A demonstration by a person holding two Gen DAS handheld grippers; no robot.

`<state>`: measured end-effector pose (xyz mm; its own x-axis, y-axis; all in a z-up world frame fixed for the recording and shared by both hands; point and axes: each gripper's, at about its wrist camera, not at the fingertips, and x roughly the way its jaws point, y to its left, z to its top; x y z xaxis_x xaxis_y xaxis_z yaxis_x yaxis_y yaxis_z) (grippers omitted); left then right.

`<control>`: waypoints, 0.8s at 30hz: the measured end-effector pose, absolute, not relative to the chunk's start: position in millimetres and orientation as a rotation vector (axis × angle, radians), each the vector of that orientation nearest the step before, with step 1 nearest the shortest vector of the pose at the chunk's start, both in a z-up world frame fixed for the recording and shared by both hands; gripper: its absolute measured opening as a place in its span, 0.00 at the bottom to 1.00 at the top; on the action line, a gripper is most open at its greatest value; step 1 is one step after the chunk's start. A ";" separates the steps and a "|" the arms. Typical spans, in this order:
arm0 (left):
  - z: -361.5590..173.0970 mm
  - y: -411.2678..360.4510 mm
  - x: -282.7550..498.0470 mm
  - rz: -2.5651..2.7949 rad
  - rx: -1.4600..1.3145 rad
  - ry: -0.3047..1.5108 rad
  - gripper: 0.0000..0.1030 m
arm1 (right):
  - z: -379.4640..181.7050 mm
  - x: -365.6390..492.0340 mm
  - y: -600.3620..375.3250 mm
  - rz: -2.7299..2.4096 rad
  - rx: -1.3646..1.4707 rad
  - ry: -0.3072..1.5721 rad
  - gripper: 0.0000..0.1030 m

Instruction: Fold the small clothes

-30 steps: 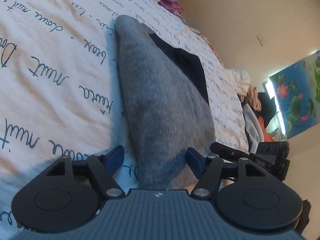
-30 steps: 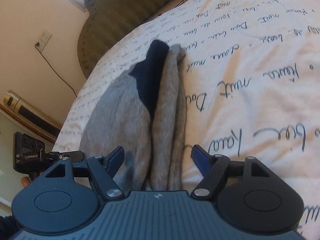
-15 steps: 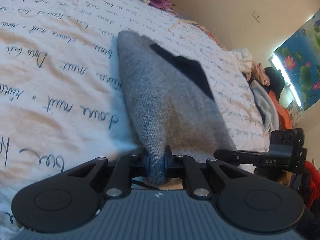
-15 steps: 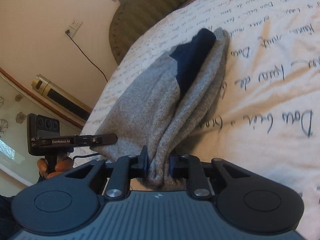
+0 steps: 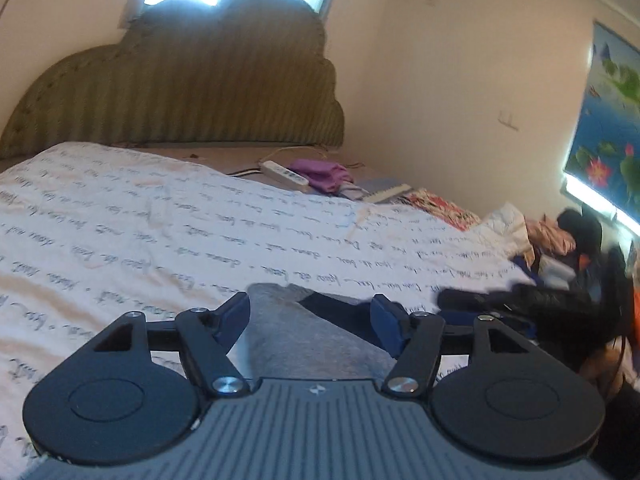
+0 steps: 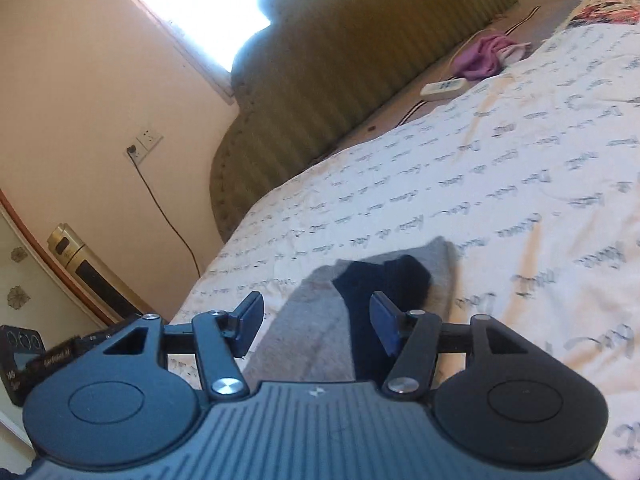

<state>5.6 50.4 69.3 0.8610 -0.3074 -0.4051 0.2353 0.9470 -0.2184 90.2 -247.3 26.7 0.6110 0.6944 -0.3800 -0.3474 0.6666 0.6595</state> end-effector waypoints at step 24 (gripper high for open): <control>-17.2 6.4 -9.0 -0.323 0.119 0.607 0.88 | -9.7 89.3 -205.3 0.572 0.390 0.791 0.51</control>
